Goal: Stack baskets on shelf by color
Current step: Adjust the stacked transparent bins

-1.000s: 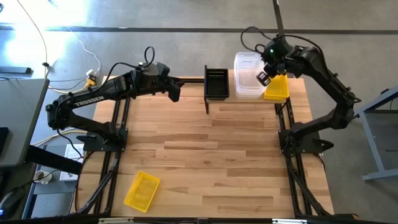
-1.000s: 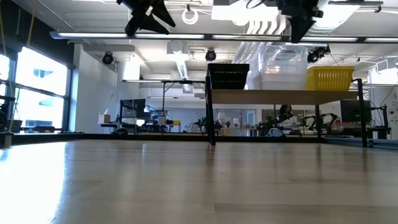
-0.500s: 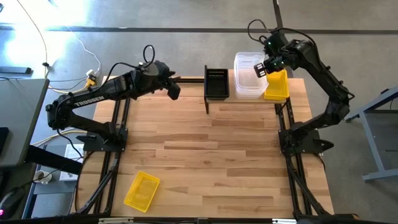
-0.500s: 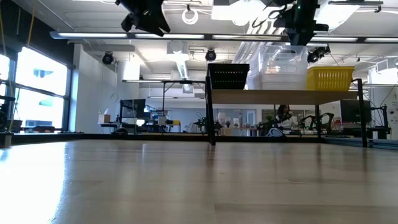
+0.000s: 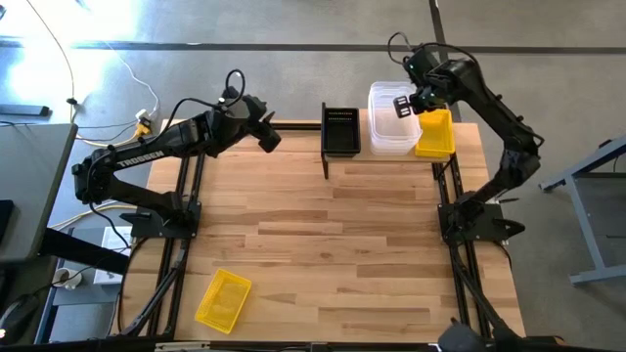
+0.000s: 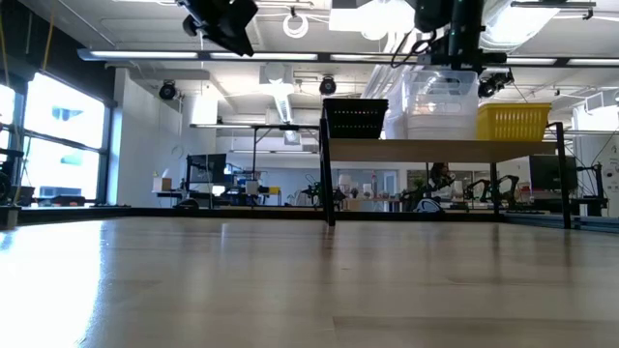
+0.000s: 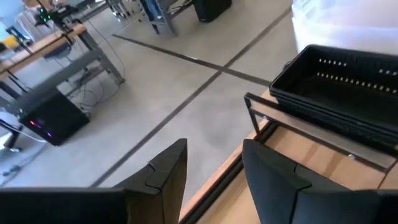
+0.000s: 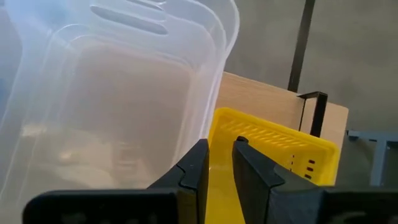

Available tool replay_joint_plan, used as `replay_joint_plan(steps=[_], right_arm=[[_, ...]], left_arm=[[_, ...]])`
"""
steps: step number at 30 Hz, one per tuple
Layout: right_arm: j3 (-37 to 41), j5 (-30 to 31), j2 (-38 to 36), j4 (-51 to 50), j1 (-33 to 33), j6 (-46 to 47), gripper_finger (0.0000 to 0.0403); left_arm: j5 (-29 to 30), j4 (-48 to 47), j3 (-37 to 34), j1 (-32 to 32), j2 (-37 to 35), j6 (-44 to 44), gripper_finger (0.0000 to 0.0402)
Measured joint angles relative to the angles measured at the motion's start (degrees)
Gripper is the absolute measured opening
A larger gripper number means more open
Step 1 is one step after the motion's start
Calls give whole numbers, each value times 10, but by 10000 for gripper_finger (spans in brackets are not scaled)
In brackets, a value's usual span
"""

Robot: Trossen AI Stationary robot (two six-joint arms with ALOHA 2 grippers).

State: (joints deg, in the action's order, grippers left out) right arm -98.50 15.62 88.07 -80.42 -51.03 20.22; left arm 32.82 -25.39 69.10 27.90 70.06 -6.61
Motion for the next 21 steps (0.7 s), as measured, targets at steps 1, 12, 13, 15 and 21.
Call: replay_joint_plan(steps=[1,12,13,15,21], right_arm=[[0,5,2,0,0,5,57],[0,29,-11,-24,0,40,57],[0,34,-12,-28,0,47,57],[0,42,-13,-42,0,58,57],[0,50,-5,-49,0,70,57]], left_arm=[[0,0,0,0,0,-7,145],[0,0,0,0,0,-76,145],[0,0,0,0,0,-80,145],[0,0,0,0,0,-87,145],[-2,0,0,13,0,-91,145]])
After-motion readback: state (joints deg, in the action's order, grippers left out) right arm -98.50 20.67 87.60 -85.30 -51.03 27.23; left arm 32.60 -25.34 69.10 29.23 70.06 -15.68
